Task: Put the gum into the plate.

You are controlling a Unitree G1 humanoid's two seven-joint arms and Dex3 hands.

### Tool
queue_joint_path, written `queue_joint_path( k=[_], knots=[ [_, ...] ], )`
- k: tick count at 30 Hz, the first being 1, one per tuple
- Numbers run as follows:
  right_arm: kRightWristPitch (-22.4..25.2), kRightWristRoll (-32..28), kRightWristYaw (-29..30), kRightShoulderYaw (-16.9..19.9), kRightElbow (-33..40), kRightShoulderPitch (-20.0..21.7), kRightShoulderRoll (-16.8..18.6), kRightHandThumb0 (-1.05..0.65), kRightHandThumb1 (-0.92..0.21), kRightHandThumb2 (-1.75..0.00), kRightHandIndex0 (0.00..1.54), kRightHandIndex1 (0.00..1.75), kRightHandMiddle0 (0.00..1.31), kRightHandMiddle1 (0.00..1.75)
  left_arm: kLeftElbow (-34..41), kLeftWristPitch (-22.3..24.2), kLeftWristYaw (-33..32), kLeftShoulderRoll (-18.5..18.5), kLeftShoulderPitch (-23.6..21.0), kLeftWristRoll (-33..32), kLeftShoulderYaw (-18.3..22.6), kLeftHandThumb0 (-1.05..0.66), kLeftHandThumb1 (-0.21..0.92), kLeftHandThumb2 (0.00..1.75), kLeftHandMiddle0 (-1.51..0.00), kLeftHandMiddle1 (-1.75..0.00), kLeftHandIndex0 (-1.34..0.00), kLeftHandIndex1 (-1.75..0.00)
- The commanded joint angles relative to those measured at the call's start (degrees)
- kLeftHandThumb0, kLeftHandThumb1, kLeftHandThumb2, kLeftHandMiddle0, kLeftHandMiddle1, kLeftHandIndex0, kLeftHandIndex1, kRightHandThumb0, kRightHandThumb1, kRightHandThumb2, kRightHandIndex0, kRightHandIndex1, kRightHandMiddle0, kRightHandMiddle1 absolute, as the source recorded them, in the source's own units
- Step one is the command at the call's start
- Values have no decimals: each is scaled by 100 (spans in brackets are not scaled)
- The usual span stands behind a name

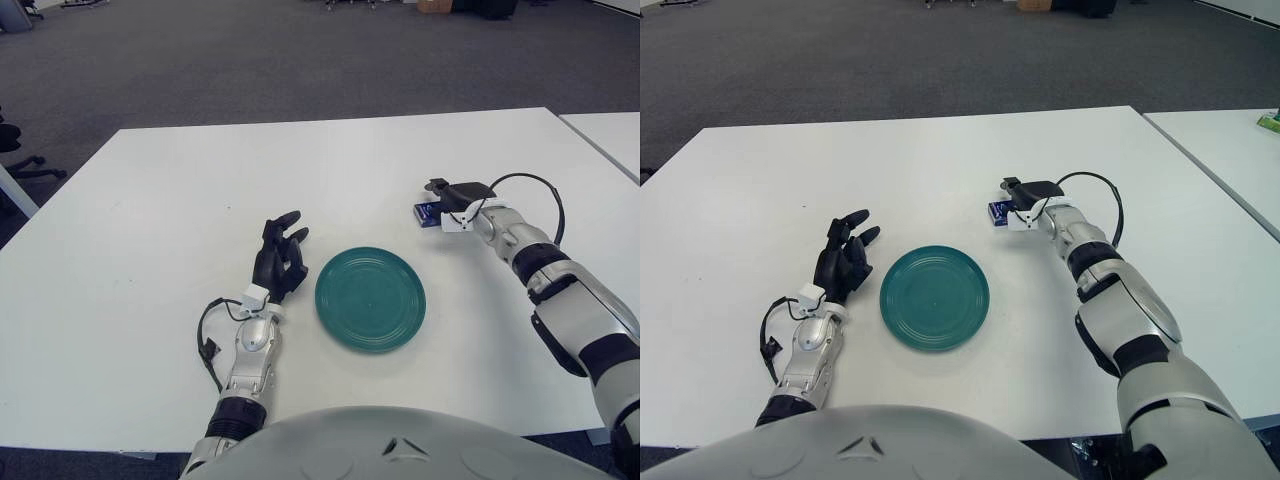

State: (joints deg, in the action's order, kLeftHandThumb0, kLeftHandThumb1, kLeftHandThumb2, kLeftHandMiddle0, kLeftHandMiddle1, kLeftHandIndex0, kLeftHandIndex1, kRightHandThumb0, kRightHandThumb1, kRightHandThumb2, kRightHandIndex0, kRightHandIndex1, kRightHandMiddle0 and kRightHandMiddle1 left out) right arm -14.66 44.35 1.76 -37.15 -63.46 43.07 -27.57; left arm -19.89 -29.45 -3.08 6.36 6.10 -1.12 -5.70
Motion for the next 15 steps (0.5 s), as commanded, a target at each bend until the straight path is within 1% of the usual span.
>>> queue_joint_path(
  k=[1,9,15],
  knots=[
    [-103,106,-442,-202,-75,-536,-17,-67,-92,-42,46,3,0,42,-33,113,-77,381,159,-7,-115,-83,92,83,-33,-59,-5,-99],
    [-273,157,-493,-267,151,-665,-123,-69,-92,-50,44,2,0,44,29,154,-108,404,177,-90,-217,-83,92,83,-33,-59,-5,-99],
    [-416,158,-644,-311,505,-815,-264,-68,-92,-55,46,4,0,46,105,199,-151,405,188,-126,-272,-84,92,83,-31,-59,-5,-98]
  ],
)
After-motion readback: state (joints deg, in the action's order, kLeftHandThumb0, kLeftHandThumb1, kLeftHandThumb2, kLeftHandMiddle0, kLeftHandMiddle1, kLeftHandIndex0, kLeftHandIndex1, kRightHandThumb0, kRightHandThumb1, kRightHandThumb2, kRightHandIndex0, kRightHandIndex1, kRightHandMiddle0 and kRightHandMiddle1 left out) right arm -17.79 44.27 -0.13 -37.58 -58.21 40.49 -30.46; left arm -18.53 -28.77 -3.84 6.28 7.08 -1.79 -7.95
